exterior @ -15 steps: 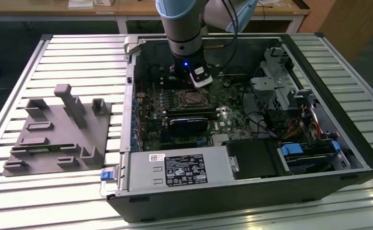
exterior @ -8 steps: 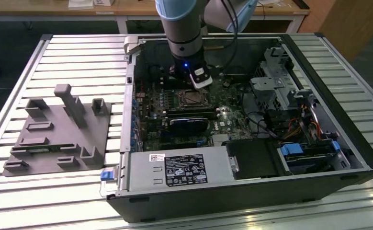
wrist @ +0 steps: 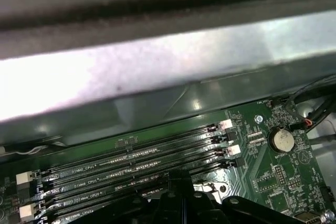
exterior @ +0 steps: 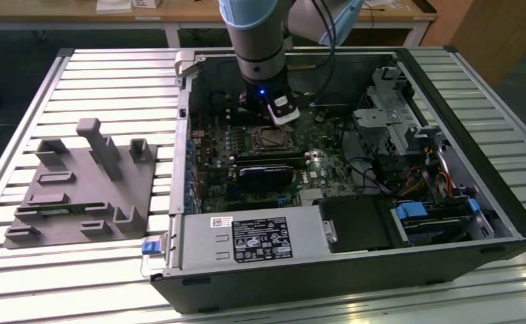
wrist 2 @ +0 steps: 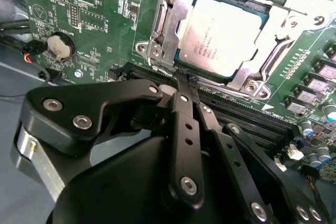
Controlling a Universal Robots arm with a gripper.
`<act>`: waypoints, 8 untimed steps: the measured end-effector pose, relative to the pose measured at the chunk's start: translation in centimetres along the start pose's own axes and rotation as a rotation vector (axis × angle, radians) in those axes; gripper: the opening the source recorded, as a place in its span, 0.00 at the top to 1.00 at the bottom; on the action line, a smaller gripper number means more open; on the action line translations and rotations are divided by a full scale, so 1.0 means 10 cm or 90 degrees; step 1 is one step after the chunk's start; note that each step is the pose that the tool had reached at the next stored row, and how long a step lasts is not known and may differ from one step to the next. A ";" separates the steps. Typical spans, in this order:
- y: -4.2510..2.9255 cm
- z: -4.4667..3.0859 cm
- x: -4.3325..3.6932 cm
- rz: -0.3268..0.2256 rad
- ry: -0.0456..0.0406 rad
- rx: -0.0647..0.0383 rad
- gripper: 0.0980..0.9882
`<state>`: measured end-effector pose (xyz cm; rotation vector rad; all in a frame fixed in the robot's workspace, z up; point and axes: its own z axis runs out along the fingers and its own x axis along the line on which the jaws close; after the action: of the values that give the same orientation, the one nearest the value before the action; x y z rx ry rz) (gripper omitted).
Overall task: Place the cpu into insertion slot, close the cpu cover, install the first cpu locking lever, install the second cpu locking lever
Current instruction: 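Install the first cpu locking lever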
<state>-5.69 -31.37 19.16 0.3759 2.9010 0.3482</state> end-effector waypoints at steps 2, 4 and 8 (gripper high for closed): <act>0.006 -0.024 -0.004 0.000 0.0001 0.000 0.99; 0.013 -0.050 -0.008 0.000 0.0001 0.000 0.99; 0.032 -0.120 -0.020 0.000 0.0000 0.000 0.99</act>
<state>-5.69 -31.37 20.42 0.3759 2.9011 0.3480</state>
